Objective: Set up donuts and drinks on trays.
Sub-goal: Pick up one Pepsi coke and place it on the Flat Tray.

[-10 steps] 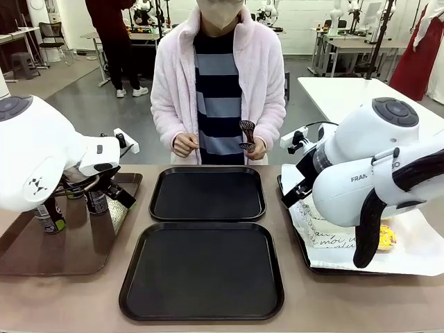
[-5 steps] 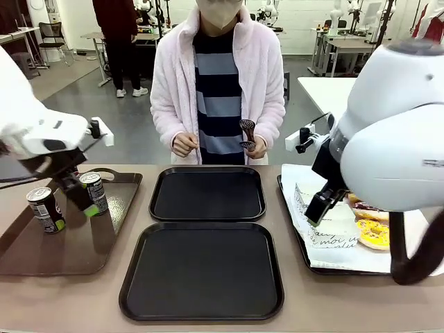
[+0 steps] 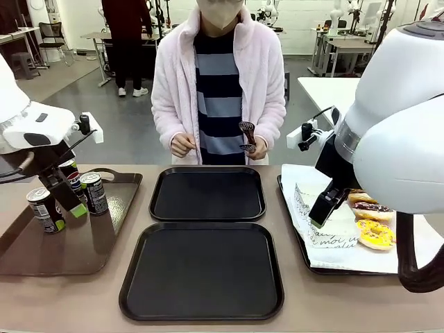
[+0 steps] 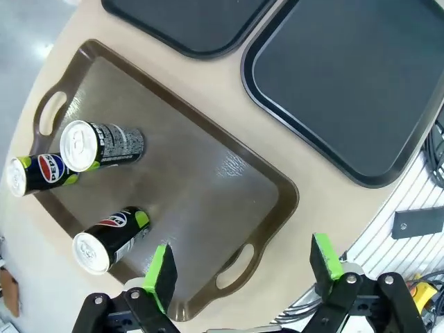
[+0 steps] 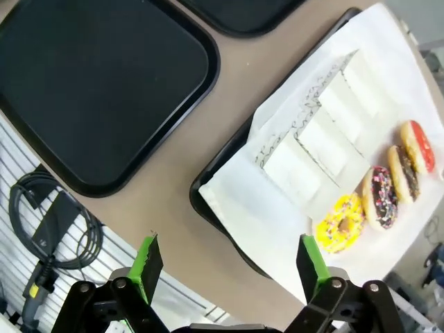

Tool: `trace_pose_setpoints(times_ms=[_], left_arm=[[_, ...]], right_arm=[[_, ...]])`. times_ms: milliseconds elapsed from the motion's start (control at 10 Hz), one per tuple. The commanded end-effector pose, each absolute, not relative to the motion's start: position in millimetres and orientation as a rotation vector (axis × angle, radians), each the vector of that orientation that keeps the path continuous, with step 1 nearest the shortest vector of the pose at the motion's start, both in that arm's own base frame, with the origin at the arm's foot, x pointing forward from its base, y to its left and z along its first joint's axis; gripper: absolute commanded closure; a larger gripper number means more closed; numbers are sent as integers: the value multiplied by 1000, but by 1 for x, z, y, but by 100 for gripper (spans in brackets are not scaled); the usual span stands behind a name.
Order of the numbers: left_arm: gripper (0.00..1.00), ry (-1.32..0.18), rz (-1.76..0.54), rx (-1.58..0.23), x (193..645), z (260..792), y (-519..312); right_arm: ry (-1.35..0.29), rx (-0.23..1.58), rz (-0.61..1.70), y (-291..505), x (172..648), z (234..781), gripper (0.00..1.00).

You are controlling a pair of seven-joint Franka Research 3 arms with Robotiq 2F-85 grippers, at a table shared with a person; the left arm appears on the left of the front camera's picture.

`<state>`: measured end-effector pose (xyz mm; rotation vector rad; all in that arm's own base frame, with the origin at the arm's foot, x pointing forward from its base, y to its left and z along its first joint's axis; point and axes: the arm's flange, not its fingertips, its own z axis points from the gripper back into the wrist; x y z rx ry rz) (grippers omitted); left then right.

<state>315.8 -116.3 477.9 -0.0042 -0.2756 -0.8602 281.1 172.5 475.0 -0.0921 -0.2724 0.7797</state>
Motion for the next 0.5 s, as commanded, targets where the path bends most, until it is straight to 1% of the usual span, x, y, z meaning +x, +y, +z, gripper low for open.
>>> trace_pose_setpoints(times_ms=[0, 100, 200, 300, 400], left_arm=[[0, -349, -704, -301, 313, 495, -82], [0, -375, -630, -487, 316, 505, -57], [0, -389, -580, -684, 321, 511, -37], [0, -406, -536, -841, 320, 510, -16], [0, -398, -484, -979, 332, 507, 8]], right_arm=[[-327, 188, 587, 125, 281, 486, 0], [-393, 462, 445, 81, 283, 491, 0], [-441, 610, 301, 41, 283, 492, 0], [-469, 729, 187, 1, 280, 490, 0], [-511, 857, 69, -41, 276, 486, 0]])
